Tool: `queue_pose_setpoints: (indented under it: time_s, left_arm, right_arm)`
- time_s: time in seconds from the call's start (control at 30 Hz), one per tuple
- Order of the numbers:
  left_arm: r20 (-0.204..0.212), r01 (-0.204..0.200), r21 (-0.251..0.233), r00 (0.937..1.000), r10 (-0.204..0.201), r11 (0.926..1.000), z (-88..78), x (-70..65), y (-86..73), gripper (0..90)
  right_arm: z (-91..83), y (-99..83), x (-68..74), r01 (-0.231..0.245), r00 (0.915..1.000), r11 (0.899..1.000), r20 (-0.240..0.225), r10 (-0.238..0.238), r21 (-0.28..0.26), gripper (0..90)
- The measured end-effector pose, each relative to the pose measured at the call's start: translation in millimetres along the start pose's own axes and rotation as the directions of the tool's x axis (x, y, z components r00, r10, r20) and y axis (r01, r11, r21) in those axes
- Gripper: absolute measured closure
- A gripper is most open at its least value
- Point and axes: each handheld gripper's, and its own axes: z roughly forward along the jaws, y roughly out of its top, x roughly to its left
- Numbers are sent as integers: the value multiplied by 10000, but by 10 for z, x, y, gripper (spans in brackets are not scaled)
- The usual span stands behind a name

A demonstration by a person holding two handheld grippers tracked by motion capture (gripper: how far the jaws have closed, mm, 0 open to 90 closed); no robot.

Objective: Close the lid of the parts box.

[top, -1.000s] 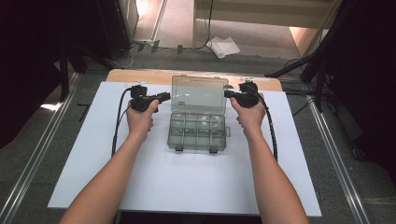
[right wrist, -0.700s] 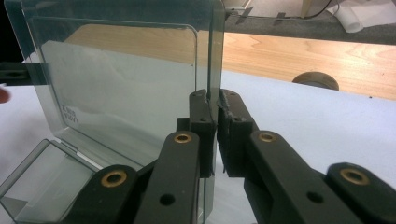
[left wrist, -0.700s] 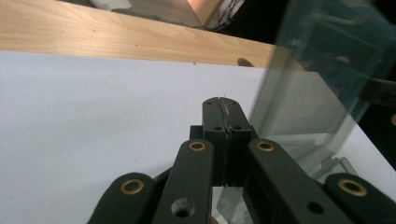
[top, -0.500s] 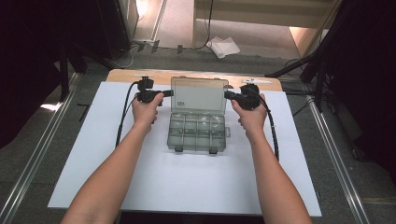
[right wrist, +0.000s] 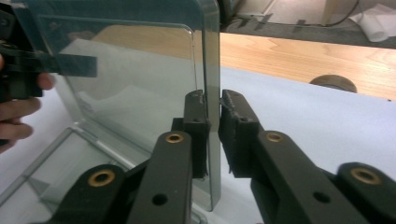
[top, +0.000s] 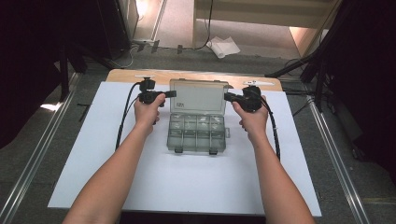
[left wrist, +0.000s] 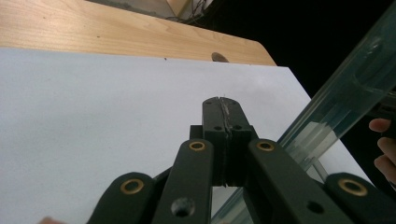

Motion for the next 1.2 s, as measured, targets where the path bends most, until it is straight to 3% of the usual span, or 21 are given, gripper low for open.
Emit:
queue_pose_setpoints:
  time_s: [0.23,0.33,0.47,0.63,0.87,1.03,1.2]
  left_arm:
    - [3,-345,-10,9994,345,9994,-57,-72,-11,897]
    - [61,-437,-57,9990,437,9990,-71,-91,-25,897]
    - [119,-597,-110,9981,598,9982,-83,-122,-48,897]
    - [161,-814,-155,9965,817,9966,-117,-162,-83,896]
    - [409,-792,-310,9959,804,9964,-187,-217,-170,897]
    - [421,-1021,-408,9937,1038,9939,-260,-270,-221,896]
    - [177,-1446,-423,9892,1455,9886,-309,-336,-288,896]
  right_arm:
    - [-197,-103,-19,379,9988,9991,-296,-385,-197,728]
    - [-289,-149,-42,548,9982,9981,-218,-554,-270,717]
    - [-356,-197,-84,396,9989,9989,-226,-402,-263,775]
    - [-339,-200,-55,284,9996,9994,47,-283,-196,900]
    - [-317,-196,36,282,9996,9992,-4,-282,-299,900]
    - [-326,-212,114,381,9991,9986,-166,-387,-368,900]
    - [-361,-281,184,495,9985,9976,-197,-505,-482,900]
